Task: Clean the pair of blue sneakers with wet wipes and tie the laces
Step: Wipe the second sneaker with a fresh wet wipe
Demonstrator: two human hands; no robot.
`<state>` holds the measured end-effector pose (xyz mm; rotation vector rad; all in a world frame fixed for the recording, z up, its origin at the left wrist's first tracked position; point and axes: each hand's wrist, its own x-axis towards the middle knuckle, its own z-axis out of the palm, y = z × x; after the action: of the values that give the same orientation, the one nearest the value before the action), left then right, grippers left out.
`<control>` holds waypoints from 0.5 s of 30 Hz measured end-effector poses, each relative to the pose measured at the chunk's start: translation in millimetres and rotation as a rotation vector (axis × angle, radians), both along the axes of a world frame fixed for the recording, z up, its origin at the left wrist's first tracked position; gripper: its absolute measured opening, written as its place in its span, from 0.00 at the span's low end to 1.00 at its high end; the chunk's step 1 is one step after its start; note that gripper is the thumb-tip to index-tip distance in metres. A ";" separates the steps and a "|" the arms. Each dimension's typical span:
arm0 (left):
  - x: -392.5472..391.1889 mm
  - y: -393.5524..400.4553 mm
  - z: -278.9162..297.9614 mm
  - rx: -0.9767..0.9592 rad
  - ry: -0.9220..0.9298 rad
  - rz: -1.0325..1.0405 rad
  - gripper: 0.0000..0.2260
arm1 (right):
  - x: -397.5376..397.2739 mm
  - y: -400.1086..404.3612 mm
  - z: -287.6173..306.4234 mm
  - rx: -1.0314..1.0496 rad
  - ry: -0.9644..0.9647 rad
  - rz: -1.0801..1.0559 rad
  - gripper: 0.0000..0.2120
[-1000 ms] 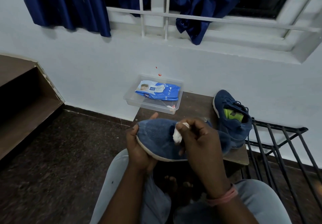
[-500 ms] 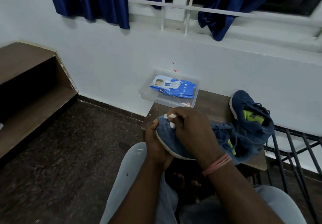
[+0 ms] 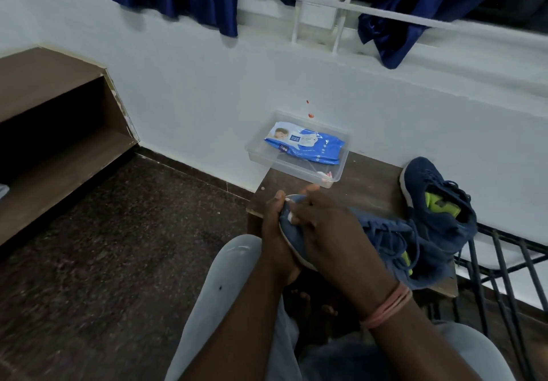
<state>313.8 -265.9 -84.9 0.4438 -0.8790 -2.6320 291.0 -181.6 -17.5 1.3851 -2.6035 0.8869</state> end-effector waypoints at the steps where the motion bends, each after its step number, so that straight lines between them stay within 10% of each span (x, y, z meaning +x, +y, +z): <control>1: 2.0 1.4 5.5 -0.038 -0.012 0.008 0.24 | 1.4 1.5 0.3 -0.056 0.011 -0.014 0.08; 8: -1.3 -0.1 -1.4 0.036 0.031 -0.031 0.22 | -6.6 -0.4 13.4 -0.050 -0.287 -0.094 0.05; 15: -2.9 2.3 1.3 0.152 0.006 -0.027 0.14 | -7.4 -18.6 2.4 -0.075 0.034 -0.173 0.02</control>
<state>310.8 -263.6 -83.6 0.4652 -0.6900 -2.7351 283.6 -200.3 -15.1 1.1267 -2.5876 0.9177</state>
